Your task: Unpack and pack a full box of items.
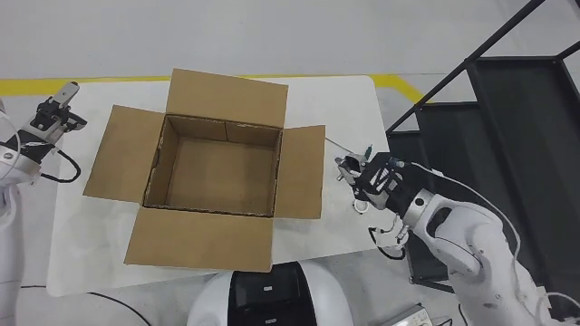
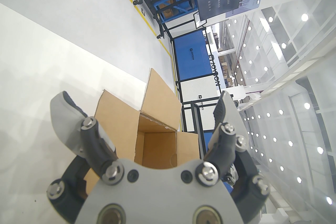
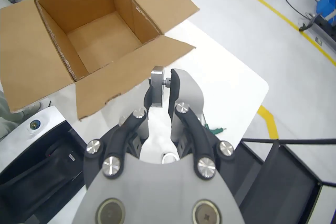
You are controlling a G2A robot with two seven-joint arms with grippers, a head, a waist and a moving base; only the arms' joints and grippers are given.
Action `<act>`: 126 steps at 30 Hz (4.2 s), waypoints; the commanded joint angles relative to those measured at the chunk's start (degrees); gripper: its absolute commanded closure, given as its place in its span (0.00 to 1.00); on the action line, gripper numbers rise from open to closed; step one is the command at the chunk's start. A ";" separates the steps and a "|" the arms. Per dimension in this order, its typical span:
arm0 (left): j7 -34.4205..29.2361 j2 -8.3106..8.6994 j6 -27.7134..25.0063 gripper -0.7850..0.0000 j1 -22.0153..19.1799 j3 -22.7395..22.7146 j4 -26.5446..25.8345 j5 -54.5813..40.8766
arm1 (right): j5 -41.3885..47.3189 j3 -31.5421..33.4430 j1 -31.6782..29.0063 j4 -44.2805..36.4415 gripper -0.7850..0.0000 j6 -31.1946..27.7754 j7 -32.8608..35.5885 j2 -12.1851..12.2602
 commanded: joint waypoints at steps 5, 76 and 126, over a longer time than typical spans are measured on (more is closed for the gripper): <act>0.00 0.00 0.00 0.00 0.00 0.00 0.00 0.00 | 2.39 -19.54 22.16 10.96 1.00 0.45 8.94 -1.80; 0.00 0.00 0.00 0.00 0.00 0.00 0.00 0.00 | 9.14 7.14 -5.13 24.42 0.00 -13.48 -5.09 -2.06; 0.00 0.00 0.00 0.00 0.00 0.00 0.00 0.00 | 4.79 -2.22 6.67 42.13 1.00 8.42 3.23 -1.76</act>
